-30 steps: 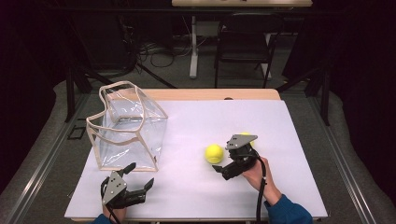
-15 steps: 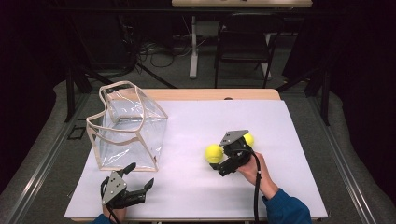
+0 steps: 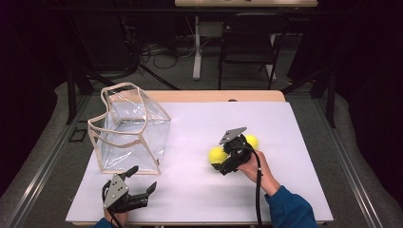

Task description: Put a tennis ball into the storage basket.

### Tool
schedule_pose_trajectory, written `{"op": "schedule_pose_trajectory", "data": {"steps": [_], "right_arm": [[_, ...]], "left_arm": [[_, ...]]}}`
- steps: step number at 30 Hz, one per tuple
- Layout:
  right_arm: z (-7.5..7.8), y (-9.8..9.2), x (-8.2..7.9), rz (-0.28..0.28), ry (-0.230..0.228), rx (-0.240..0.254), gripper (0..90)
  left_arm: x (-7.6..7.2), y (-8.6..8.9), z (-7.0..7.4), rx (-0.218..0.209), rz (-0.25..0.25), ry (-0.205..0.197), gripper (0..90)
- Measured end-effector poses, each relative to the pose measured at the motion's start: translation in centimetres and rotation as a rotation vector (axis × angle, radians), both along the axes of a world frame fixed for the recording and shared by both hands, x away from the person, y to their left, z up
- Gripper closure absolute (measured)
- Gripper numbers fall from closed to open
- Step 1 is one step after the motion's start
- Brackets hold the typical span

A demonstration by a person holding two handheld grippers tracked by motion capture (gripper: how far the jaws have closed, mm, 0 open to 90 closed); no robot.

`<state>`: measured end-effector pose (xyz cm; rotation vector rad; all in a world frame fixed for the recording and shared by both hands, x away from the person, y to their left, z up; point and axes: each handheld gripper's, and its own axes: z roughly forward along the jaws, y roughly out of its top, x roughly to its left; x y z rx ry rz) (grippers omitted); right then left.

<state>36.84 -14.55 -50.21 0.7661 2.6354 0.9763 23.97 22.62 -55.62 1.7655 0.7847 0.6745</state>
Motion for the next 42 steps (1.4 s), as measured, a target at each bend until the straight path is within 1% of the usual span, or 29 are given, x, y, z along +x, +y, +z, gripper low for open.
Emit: {"op": "schedule_pose_trajectory", "data": {"steps": [2, 9, 13, 15, 16, 18, 20, 22, 23, 24, 25, 26, 27, 29, 32, 34, 35, 36, 38, 40, 42], "right_arm": [[-0.2, 0.0, 0.3, 0.003, 0.022, -0.002, 0.0], [-0.8, 0.6, 0.8, 0.005, 0.057, -0.038, 0.0], [-1.3, 0.8, 1.3, 0.001, 0.075, -0.043, 0.0], [-1.6, 0.9, 1.5, 0.002, 0.091, -0.056, 0.0], [-1.7, 1.0, 1.6, 0.003, 0.091, -0.061, 0.0], [-1.9, 1.2, 1.8, 0.0, 0.107, -0.084, 0.0], [-2.0, 1.3, 2.0, -0.001, 0.116, -0.088, 0.9], [-2.1, 1.4, 2.2, 0.002, 0.112, -0.097, 2.5], [-2.2, 1.5, 2.3, -0.006, 0.124, -0.099, 4.2], [-2.2, 1.5, 2.4, 0.002, 0.126, -0.102, 4.2], [-2.3, 1.6, 2.4, -0.002, 0.133, -0.097, 3.9], [-2.4, 1.6, 2.5, -0.011, 0.135, -0.103, 3.9], [-2.5, 1.7, 2.6, -0.009, 0.132, -0.108, 4.2], [-2.6, 1.7, 2.7, -0.014, 0.135, -0.113, 7.0], [-2.7, 1.9, 2.8, -0.028, 0.133, -0.133, 15.5], [-2.8, 2.0, 2.9, -0.03, 0.132, -0.159, 19.5], [-2.8, 2.1, 2.9, -0.029, 0.134, -0.156, 21.2], [-2.8, 2.1, 2.8, -0.029, 0.142, -0.151, 23.8], [-2.8, 2.3, 2.7, -0.027, 0.134, -0.153, 24.7], [-2.7, 2.5, 2.6, -0.023, 0.122, -0.165, 25.0], [-2.7, 2.6, 2.5, -0.026, 0.124, -0.169, 25.1]], "left_arm": [[0.0, 0.0, 0.0, -0.002, 0.001, 0.003, 16.1], [0.0, 0.1, 0.0, -0.01, 0.001, -0.002, 16.1], [-0.1, 0.0, 0.0, -0.008, -0.004, -0.004, 16.0], [-0.1, 0.0, 0.0, -0.009, -0.003, -0.003, 16.1], [0.0, 0.0, 0.0, -0.009, -0.001, -0.002, 16.1], [0.0, 0.1, 0.0, -0.009, 0.002, -0.002, 16.1], [0.1, 0.1, -0.1, -0.006, 0.001, 0.0, 16.1], [0.0, 0.1, 0.0, -0.005, 0.0, -0.001, 16.1], [0.0, 0.0, 0.0, -0.004, 0.001, -0.002, 16.1], [0.0, 0.0, -0.1, -0.006, 0.002, 0.001, 16.1], [0.0, 0.0, -0.1, -0.004, 0.003, 0.001, 16.1], [0.0, 0.0, -0.1, -0.004, 0.001, 0.002, 16.1], [0.0, 0.0, 0.0, -0.006, 0.001, 0.001, 16.1], [0.0, 0.0, 0.0, -0.007, 0.002, 0.001, 16.1], [0.1, 0.1, -0.1, -0.007, 0.004, 0.004, 16.1], [-0.1, 0.1, 0.0, -0.009, 0.002, -0.007, 16.1], [-0.1, 0.0, 0.0, -0.013, 0.003, -0.008, 16.0], [-0.1, 0.0, 0.0, -0.007, 0.003, -0.006, 16.0], [0.0, 0.0, -0.1, -0.007, 0.001, 0.001, 16.0], [0.0, 0.0, 0.0, -0.005, 0.0, -0.005, 16.1], [-0.1, 0.1, 0.0, -0.014, 0.006, -0.013, 16.0]]}}
